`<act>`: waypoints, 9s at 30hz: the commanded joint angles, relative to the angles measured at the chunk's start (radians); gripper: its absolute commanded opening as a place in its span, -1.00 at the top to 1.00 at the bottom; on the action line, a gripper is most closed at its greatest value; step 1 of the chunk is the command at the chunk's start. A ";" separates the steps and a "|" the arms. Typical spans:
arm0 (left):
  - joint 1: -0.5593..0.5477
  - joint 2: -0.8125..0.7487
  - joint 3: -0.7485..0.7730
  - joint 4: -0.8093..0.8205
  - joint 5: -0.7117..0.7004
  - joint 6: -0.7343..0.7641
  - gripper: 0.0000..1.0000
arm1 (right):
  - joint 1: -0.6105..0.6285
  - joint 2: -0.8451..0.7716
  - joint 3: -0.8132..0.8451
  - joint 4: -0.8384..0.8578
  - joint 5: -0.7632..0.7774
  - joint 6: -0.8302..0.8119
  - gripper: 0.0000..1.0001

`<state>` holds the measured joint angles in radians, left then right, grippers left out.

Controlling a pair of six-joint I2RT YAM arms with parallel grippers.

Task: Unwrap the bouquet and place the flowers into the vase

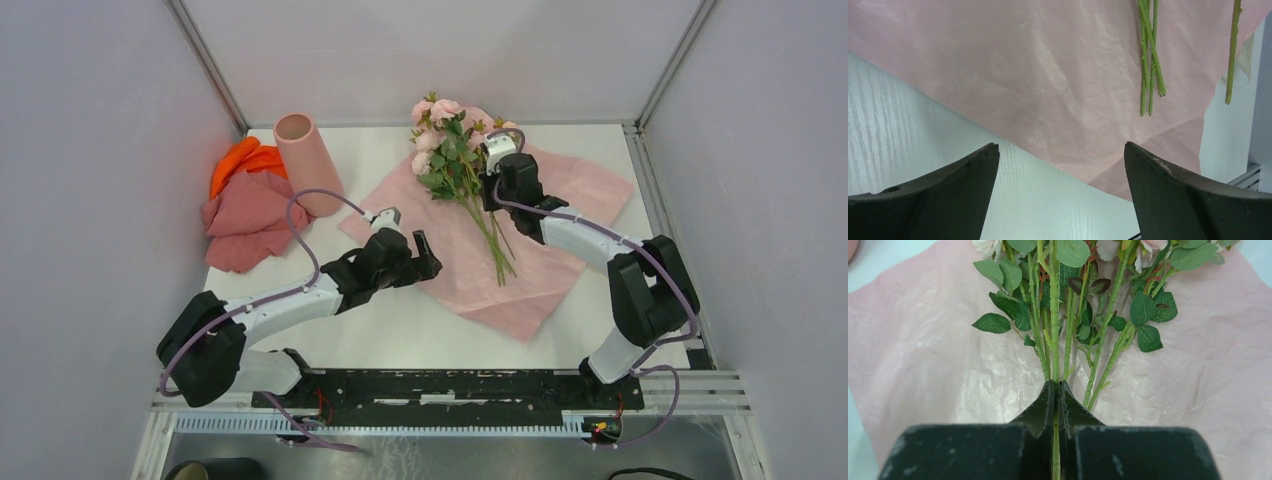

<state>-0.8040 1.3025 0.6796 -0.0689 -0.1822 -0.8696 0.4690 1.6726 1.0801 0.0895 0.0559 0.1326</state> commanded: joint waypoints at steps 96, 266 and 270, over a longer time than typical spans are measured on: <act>0.085 0.098 0.354 0.403 0.066 0.183 0.96 | 0.124 -0.497 -0.201 0.215 0.063 -0.007 -0.31; 0.224 0.347 0.393 0.241 -0.049 0.129 -0.97 | -0.033 0.247 0.138 0.005 0.090 -0.090 0.13; 0.223 0.355 0.395 0.244 -0.039 0.130 -0.97 | -0.039 0.271 0.143 0.006 0.083 -0.090 0.17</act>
<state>-0.5819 1.6470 1.0306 0.1238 -0.2409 -0.7341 0.4355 1.9495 1.2240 0.0589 0.1352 0.0372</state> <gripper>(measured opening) 0.983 0.432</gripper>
